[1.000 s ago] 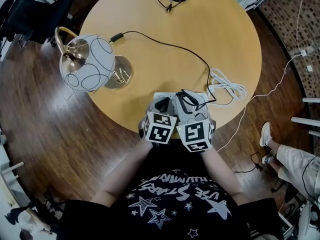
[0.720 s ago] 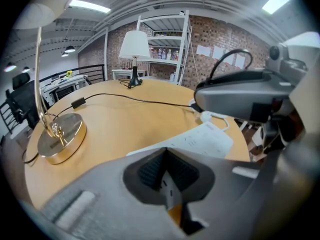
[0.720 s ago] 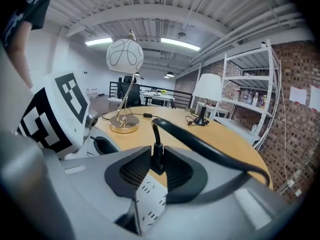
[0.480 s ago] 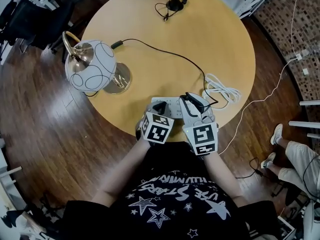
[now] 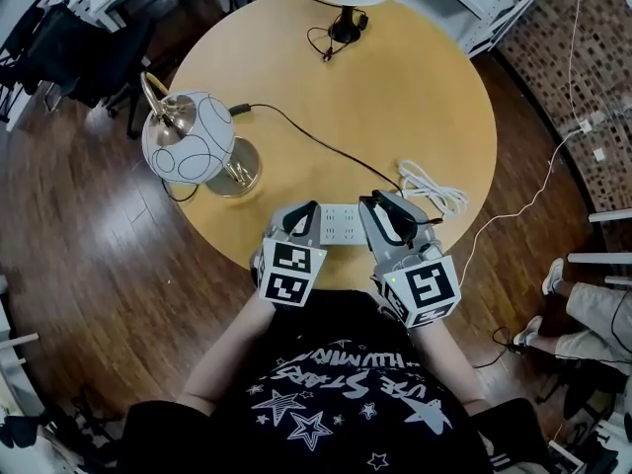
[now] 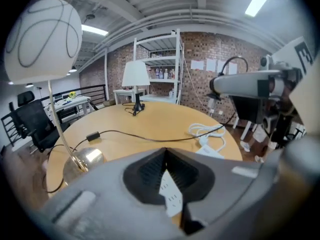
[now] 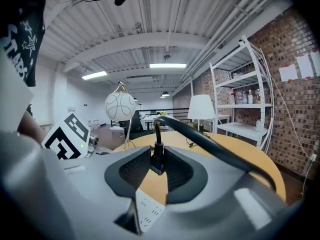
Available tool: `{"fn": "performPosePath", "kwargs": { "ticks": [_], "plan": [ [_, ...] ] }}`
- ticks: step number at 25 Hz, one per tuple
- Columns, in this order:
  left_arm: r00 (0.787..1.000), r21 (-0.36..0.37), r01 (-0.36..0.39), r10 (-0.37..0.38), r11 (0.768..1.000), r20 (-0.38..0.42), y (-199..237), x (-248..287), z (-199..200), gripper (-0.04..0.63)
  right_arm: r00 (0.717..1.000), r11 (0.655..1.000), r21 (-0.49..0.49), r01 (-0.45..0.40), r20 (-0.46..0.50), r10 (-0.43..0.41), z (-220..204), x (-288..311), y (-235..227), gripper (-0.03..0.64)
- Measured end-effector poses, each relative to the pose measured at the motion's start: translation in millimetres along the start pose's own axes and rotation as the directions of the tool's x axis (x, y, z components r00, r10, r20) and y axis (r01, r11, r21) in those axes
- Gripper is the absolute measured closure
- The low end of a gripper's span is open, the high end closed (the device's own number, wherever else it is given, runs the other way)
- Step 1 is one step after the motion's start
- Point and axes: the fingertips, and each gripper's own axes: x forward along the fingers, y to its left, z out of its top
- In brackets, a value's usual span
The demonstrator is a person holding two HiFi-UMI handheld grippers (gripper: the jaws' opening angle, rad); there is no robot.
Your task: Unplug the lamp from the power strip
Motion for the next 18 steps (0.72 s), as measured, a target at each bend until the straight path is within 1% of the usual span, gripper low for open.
{"fn": "performPosePath", "kwargs": {
  "ticks": [4,7,9,15,18],
  "plan": [
    [0.997,-0.027,0.011,-0.009,1.0,0.076,-3.3,-19.7,23.6,0.594,1.0,1.0,-0.004,-0.012,0.025,0.012,4.1,1.0,1.5,0.531],
    [0.989,-0.028,0.017,-0.013,0.999,0.144,-6.0,-27.4,37.6,0.594,1.0,1.0,0.0,-0.02,0.008,0.02,-6.6,4.8,2.6,0.531],
    [0.985,-0.028,0.012,-0.007,1.0,0.17,-5.5,-29.2,42.4,0.594,1.0,1.0,0.003,-0.025,0.005,0.025,-10.9,8.0,2.3,0.531],
    [0.983,-0.035,0.011,-0.004,0.999,0.182,-5.5,-29.0,43.0,0.594,1.0,1.0,0.006,-0.024,0.002,0.024,-16.2,14.7,-6.8,0.531],
    [0.984,-0.042,0.01,-0.002,0.999,0.175,-3.3,-23.7,38.9,0.594,1.0,0.999,0.035,-0.022,-0.013,0.023,-27.1,21.9,-15.1,0.531]
  ]
}}
